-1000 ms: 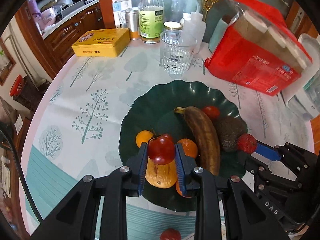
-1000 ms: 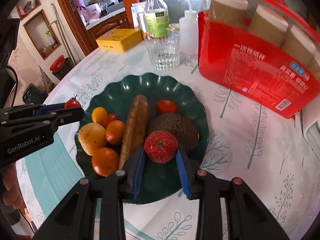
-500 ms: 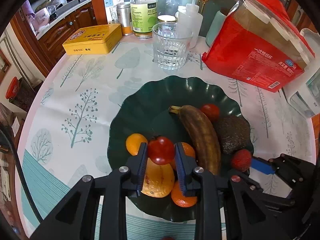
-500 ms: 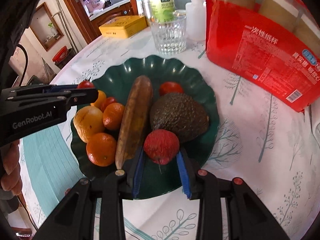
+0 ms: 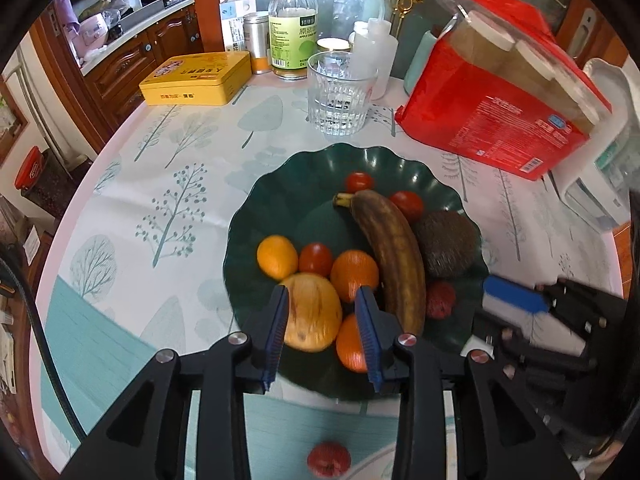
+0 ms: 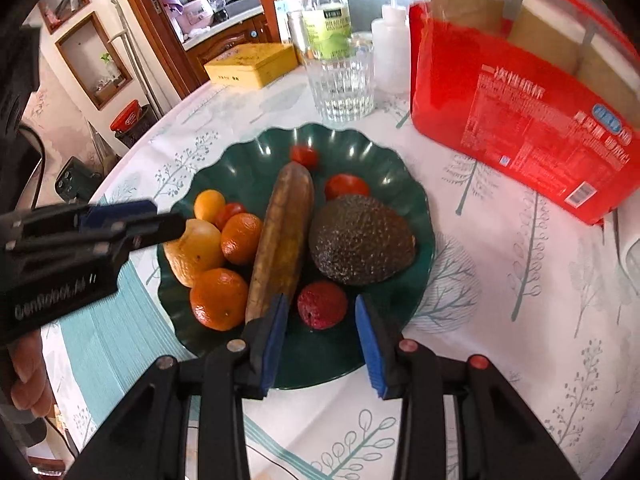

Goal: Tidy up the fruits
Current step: 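Withdraw both tools toward the small red apple on the cloth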

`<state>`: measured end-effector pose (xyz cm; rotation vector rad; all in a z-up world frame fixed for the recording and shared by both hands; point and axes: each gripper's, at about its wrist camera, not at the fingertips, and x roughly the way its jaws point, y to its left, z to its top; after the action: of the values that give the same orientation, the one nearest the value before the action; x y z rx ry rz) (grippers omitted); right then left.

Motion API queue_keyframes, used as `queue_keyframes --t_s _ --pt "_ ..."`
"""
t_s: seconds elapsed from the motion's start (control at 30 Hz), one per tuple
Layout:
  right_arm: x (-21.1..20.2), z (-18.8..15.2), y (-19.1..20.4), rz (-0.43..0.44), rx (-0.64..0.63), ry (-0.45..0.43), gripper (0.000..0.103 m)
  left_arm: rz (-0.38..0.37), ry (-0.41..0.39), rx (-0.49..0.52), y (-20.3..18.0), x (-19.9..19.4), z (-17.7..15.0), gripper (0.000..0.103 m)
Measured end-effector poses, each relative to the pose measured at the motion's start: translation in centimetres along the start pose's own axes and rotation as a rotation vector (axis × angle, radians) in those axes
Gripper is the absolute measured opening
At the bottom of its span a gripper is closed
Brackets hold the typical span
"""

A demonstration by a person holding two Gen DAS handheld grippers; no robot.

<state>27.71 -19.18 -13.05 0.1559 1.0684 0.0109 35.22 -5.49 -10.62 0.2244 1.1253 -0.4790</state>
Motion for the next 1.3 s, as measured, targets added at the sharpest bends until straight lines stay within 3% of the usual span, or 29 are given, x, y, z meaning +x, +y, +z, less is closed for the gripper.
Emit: queue_keyframes --t_s 0.07,0.27,0.4,0.57,0.73,0.83,1.17,1.3 --pt "-0.8 0.1 0.4 -0.002 -0.012 -0.021 0.036 0.004 -0.013 -0.006 0.2 -1.2 -1.1 0.042" --pt "-3.3 0.1 1.6 0.002 -0.035 -0.061 0.036 0.010 -0.051 -0.031 0.6 -4.6 -3.4 0.043" --pt "-4.8 -0.2 2.2 0.011 -0.045 -0.080 0.036 0.021 -0.097 -0.051 0.9 -7.7 -4.9 0.054" --pt "-6.7 -0.5 3.3 0.019 -0.068 -0.103 0.036 0.035 -0.130 -0.077 1.5 -10.6 -6.9 0.060" --pt "-7.8 -1.1 4.3 0.019 -0.092 -0.111 0.036 0.048 -0.161 -0.111 1.8 -12.8 -9.4 0.075" --pt "-8.0 -1.6 4.9 0.030 -0.103 -0.109 0.036 0.066 -0.178 -0.128 1.8 -13.4 -11.2 0.081" --pt "-5.9 -4.6 7.7 0.063 -0.173 -0.051 0.036 0.126 -0.178 -0.218 2.2 -11.6 -17.2 0.083" --pt "-4.1 -6.4 8.7 0.091 -0.188 -0.007 0.045 0.187 -0.161 -0.289 3.3 -9.9 -18.9 0.083"
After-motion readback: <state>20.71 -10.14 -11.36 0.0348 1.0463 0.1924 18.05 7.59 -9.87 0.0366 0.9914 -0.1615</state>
